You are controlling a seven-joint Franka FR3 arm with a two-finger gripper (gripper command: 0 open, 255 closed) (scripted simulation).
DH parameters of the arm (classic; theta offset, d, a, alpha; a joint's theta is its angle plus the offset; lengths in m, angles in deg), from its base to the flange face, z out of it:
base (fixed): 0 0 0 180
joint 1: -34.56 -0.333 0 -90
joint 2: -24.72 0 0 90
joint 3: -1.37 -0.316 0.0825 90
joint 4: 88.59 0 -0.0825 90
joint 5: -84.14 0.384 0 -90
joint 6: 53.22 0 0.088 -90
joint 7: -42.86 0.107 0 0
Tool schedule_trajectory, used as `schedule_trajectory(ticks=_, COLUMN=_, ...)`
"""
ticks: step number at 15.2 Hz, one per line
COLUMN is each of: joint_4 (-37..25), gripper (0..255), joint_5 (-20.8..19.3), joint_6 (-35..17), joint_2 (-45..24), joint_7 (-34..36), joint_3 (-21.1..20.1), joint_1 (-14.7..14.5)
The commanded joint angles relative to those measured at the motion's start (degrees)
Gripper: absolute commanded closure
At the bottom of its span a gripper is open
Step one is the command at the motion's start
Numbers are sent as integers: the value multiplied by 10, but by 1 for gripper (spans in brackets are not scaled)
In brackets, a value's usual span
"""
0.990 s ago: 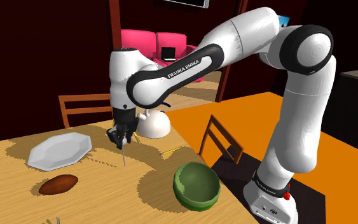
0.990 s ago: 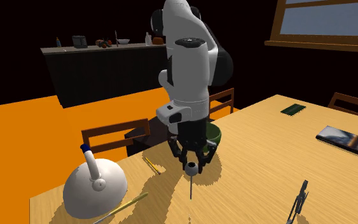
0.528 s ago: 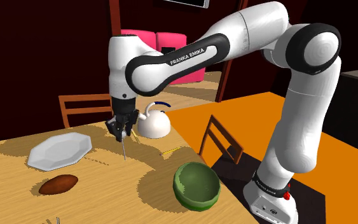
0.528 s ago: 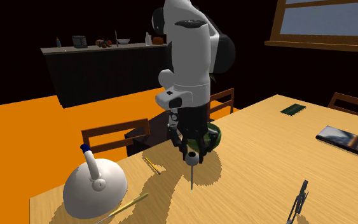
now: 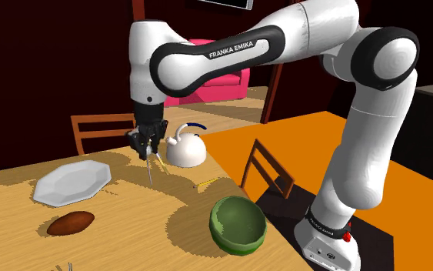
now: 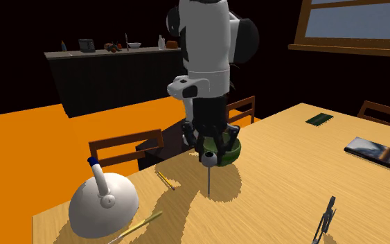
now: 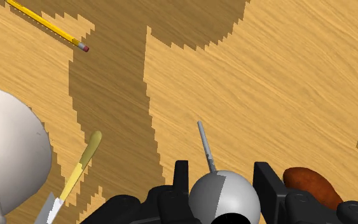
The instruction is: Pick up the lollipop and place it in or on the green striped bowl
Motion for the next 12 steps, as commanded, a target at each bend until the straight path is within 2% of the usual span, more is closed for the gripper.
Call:
schedule_trajectory(ticks=1, joint_4=-14, gripper=255, joint_5=1, joint_6=16, joint_2=2, joint_7=1, joint_3=-1, joint_1=-1)
schedule_trajectory(ticks=12, joint_4=-85, gripper=255, joint_5=4, joint_6=93, joint_2=9, joint_7=1, joint_3=-2, joint_1=-1)
